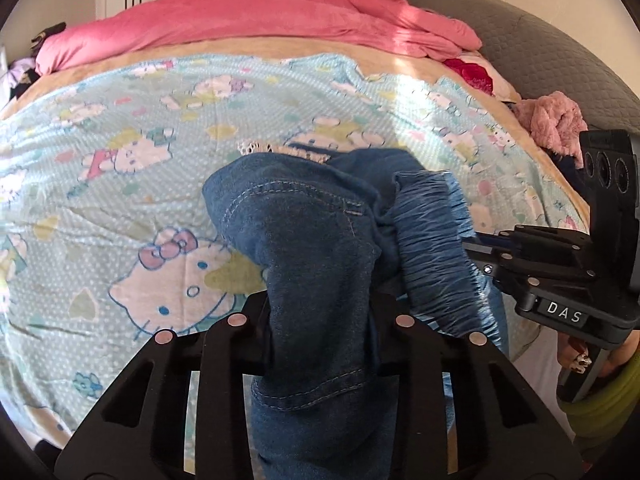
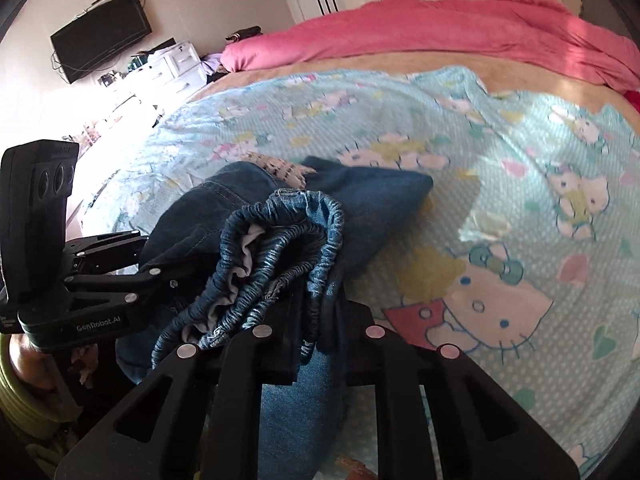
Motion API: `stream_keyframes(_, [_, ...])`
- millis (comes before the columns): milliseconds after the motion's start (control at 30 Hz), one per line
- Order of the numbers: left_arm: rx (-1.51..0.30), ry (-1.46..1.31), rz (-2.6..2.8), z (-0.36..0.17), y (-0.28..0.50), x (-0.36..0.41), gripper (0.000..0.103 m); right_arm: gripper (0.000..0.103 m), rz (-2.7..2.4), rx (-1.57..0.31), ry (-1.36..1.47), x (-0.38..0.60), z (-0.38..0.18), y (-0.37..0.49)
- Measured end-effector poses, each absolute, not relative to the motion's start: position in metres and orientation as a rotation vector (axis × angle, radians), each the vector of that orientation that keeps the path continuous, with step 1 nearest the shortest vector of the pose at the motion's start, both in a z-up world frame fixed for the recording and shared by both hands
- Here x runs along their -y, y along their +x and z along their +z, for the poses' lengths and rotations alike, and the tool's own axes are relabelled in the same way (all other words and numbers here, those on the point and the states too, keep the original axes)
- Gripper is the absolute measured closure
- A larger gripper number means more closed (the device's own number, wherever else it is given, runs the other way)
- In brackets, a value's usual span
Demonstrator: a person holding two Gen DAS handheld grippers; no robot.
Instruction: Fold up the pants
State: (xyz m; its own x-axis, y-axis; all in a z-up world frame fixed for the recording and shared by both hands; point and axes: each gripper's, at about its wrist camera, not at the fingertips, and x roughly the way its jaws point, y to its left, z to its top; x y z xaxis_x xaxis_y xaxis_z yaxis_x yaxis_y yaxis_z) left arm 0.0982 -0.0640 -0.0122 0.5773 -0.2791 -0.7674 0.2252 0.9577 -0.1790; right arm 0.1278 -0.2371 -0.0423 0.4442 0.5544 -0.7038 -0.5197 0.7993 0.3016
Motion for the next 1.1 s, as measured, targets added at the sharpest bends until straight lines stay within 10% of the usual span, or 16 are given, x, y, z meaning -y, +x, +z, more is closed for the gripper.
stream_keyframes(867, [-0.836, -0.060, -0.187, 0.015, 0.171, 0.038, 0.078, 0.090, 0.617, -0.784, -0.016, 0.198, -0.007, 0.209])
stream_keyframes(1100, [-0.940, -0.064, -0.109, -0.036, 0.190, 0.032, 0.053, 0.077, 0.441, -0.939, -0.080, 0.198, -0.065, 0.236])
